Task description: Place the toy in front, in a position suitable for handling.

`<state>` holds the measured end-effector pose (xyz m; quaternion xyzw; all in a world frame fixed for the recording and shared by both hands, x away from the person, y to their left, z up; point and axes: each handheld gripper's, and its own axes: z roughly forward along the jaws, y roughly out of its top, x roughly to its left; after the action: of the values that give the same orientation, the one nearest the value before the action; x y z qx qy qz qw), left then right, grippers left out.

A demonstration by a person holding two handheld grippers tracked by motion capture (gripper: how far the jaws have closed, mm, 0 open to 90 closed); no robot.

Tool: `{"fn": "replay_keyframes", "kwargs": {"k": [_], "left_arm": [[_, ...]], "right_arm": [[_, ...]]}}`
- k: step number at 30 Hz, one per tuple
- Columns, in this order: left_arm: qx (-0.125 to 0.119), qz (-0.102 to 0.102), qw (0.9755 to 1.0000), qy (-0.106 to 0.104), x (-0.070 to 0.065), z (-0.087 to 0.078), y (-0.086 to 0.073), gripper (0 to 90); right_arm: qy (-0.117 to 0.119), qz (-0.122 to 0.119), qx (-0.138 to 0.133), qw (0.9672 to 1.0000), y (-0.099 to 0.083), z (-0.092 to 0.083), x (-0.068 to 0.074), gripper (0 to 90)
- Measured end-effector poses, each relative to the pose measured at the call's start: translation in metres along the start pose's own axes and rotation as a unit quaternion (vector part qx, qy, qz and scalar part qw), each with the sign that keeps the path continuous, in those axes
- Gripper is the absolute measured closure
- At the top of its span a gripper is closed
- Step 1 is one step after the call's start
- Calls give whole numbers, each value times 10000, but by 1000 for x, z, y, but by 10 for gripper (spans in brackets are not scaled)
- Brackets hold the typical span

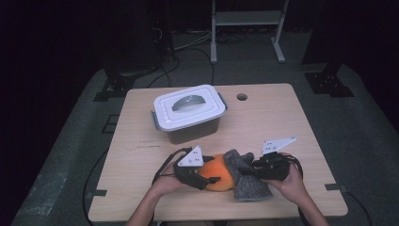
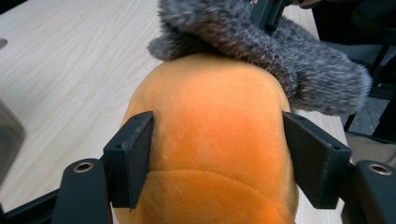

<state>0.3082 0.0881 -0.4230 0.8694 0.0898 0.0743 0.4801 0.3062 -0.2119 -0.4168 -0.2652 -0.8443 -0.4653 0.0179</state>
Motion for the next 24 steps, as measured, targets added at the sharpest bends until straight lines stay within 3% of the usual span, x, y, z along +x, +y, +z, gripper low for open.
{"fn": "replay_keyframes", "kwargs": {"k": [5, 11, 14, 16, 20, 22, 24], "left_arm": [[10, -22, 10000, -42, -1, 0, -1, 261], [1, -109, 9999, -126, 0, 0, -1, 234], [44, -205, 9995, -251, 0, -1, 3, 191], [58, -319, 9991, -278, 1, -3, 7, 115], [216, -560, 9979, -241, 4, -4, 7, 78], [320, -758, 9961, -324, 7, 1, 3, 78], [319, -803, 9957, -319, 7, 4, 1, 83]], "right_arm": [[-150, 242, 235, 9993, -14, -4, -11, 742], [143, 140, -355, 9992, 1, -10, -1, 741], [135, 51, -63, 9999, 0, 2, 1, 739], [280, 125, 25, 9995, -5, 6, 0, 739], [315, 67, 162, 9994, -10, 5, 3, 736], [369, 96, 211, 9990, -11, 5, 2, 736], [359, 92, 220, 9991, -10, 5, 2, 735]]}}
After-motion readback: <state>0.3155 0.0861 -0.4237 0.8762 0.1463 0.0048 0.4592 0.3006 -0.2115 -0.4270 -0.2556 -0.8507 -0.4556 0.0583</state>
